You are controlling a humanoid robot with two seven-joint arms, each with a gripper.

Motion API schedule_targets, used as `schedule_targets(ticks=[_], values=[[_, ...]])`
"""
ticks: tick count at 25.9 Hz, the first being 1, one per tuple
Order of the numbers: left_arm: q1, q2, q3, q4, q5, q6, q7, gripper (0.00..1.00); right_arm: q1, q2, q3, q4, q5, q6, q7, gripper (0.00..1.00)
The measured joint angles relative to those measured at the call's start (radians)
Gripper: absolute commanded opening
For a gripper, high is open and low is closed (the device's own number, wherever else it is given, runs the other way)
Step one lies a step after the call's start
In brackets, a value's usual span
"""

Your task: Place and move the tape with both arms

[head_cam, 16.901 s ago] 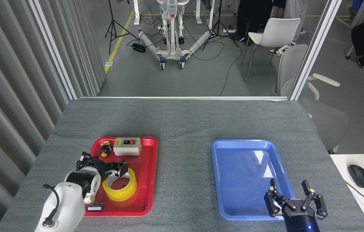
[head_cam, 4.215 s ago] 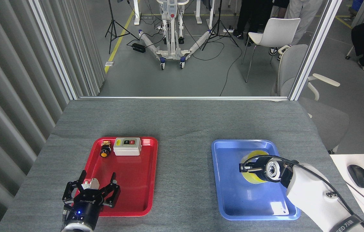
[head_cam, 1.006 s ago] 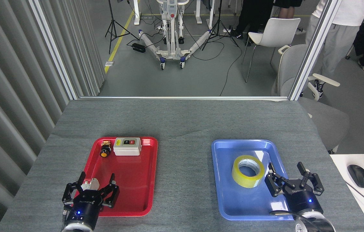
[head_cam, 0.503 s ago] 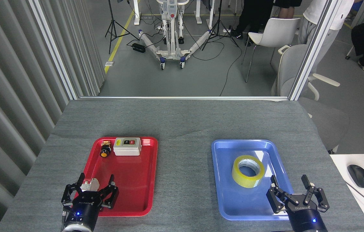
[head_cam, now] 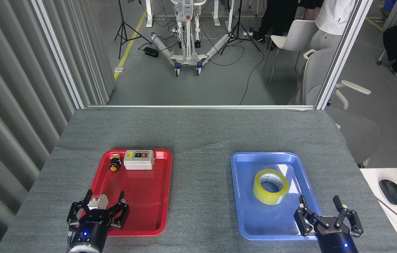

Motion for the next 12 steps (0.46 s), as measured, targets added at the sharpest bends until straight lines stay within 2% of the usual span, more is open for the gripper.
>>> schedule_targets(ticks=[12], values=[[-0.004, -0.001, 0.004, 0.021, 0.000, 0.000, 0.000, 1.00, 0.014, -0.001, -0.001, 0.001, -0.004, 0.000, -0.006, 1.00]])
